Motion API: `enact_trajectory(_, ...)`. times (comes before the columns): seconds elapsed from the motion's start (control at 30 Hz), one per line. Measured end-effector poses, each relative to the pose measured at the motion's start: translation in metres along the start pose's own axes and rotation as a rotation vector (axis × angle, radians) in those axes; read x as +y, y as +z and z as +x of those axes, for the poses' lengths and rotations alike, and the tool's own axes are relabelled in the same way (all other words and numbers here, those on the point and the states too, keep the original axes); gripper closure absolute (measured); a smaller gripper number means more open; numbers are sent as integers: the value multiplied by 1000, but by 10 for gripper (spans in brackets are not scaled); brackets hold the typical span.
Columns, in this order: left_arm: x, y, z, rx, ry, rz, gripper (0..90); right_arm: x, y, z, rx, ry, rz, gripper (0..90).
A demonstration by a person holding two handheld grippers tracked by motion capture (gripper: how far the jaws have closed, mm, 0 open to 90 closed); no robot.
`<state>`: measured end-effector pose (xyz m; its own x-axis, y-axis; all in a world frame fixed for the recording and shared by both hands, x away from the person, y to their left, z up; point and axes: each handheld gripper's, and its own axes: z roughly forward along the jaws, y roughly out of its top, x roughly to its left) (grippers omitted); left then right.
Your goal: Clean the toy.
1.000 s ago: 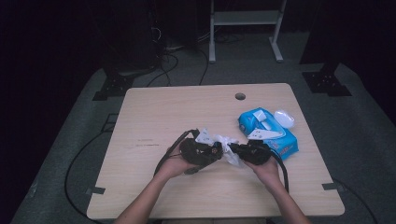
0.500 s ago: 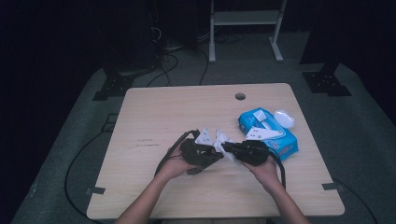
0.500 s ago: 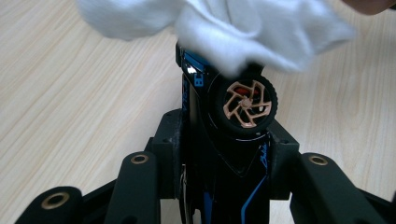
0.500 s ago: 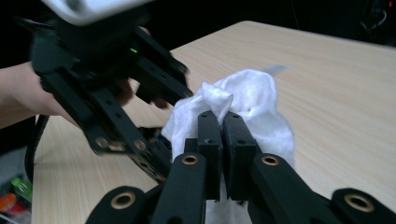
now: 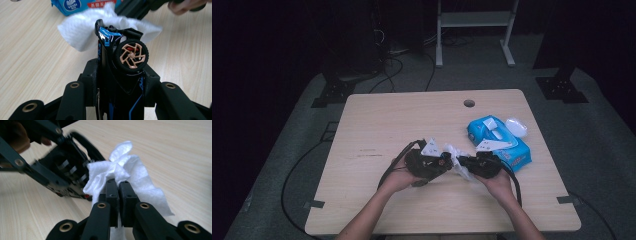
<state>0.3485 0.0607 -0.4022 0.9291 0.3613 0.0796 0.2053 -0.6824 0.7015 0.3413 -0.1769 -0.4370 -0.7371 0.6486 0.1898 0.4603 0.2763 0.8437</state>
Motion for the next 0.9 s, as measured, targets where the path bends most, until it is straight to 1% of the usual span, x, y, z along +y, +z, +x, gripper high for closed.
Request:
enact_trajectory(0.03, 0, 0, 0, -1, -12, -17, 575, -1, 1, -1, 4, 1, 4, 860)
enact_trajectory(0.13, 0, -2, 1, -3, -9, -16, 575, 0, 2, 1, 21, 15, -3, 860)
enact_trajectory(0.27, 0, -3, 1, 1, -13, -23, 574, 5, -4, 4, 49, 22, -43, 861)
enact_trajectory(0.3, 1, -3, 1, 4, -5, -16, 575, 7, -6, 5, 56, 18, -59, 860)
enact_trajectory(0.33, 1, -3, 1, 4, -5, -16, 575, 7, -6, 5, 56, 18, -59, 860)
enact_trajectory(0.37, 2, -3, 0, 7, -5, -14, 574, 12, -10, 11, 63, 0, -86, 860)
enact_trajectory(0.43, 2, -4, 0, 9, -3, -17, 575, 15, -13, 16, 54, -23, -97, 860)
enact_trajectory(0.5, 4, -5, -1, 13, -4, -20, 579, 18, -16, 18, 74, -24, -118, 860)
enact_trajectory(0.57, 4, -5, -1, 19, 1, -27, 580, 18, -17, 17, 79, -22, -128, 861)
enact_trajectory(0.67, 4, -5, -1, 11, 0, -29, 581, 15, -16, 10, 67, -4, -121, 861)
enact_trajectory(0.73, 4, -5, -1, 7, 1, -31, 581, 14, -15, 8, 60, 3, -115, 861)
enact_trajectory(0.77, 4, -5, -1, 7, 0, -35, 581, 8, -12, 3, 50, 22, -92, 861)
enact_trajectory(0.83, 4, -5, -1, 9, 2, -33, 581, 4, -9, 0, 44, 32, -74, 861)
enact_trajectory(0.9, 3, -5, -1, 8, 3, -31, 581, 2, -7, -2, 50, 43, -65, 861)
